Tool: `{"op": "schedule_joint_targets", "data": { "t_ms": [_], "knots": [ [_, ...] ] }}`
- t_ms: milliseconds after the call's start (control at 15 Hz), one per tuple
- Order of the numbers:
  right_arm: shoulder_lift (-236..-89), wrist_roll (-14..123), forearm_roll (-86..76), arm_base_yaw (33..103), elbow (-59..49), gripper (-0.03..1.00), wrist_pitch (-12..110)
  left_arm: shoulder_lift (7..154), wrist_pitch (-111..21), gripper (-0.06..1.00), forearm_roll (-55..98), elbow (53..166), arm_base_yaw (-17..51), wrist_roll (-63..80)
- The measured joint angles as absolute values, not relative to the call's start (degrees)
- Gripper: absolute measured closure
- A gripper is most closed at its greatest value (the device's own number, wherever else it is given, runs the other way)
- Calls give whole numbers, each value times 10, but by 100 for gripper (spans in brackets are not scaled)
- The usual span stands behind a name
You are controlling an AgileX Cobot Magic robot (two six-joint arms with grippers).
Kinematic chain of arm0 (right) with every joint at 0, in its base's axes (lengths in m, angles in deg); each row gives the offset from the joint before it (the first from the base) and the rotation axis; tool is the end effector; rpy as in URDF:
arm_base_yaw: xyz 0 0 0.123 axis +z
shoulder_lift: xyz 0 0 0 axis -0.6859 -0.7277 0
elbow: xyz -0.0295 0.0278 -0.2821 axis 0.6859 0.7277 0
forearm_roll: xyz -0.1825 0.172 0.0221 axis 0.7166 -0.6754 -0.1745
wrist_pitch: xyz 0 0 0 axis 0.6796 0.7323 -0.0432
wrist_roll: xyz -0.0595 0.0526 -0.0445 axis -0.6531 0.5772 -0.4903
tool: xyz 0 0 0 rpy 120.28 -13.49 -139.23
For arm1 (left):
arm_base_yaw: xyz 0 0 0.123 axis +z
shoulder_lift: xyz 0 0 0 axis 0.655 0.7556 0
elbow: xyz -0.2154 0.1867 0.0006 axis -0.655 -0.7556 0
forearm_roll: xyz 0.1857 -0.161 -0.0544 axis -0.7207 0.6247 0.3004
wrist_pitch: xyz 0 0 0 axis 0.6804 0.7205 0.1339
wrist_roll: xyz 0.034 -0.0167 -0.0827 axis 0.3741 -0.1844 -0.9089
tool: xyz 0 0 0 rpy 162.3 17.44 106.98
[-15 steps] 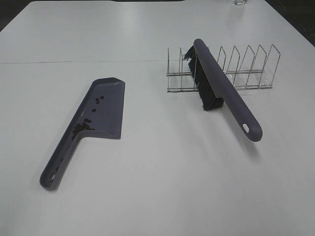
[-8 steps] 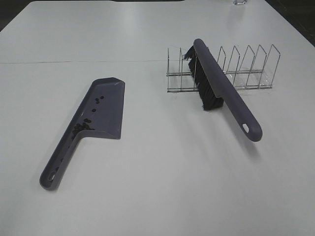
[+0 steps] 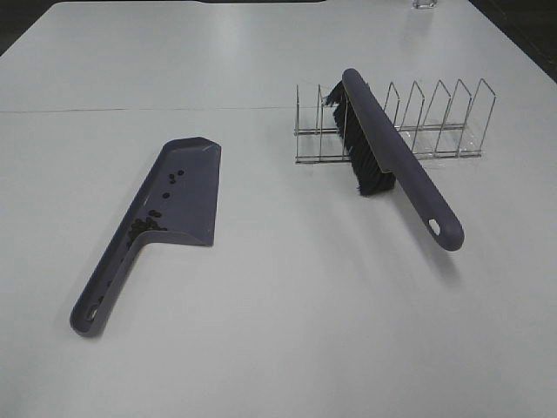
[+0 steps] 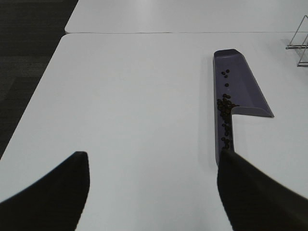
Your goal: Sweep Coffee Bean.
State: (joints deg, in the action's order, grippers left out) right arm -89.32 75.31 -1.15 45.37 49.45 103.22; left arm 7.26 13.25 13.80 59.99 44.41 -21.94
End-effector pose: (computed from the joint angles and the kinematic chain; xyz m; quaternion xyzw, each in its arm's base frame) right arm -0.0030 0.0051 0.2598 -0.0324 0.8760 0.0322 0.4801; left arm -0.0092 -0.0086 0.2814 0.0024 0.8510 -0.0184 0.5249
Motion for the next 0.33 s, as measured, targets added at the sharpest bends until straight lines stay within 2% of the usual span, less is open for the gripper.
{"op": "schedule_joint_targets", "data": {
  "t_ms": [333],
  "knots": [
    [-893,753,-8,454,495,38,1032,73,132,26,138,600,444,-219]
  ]
}}
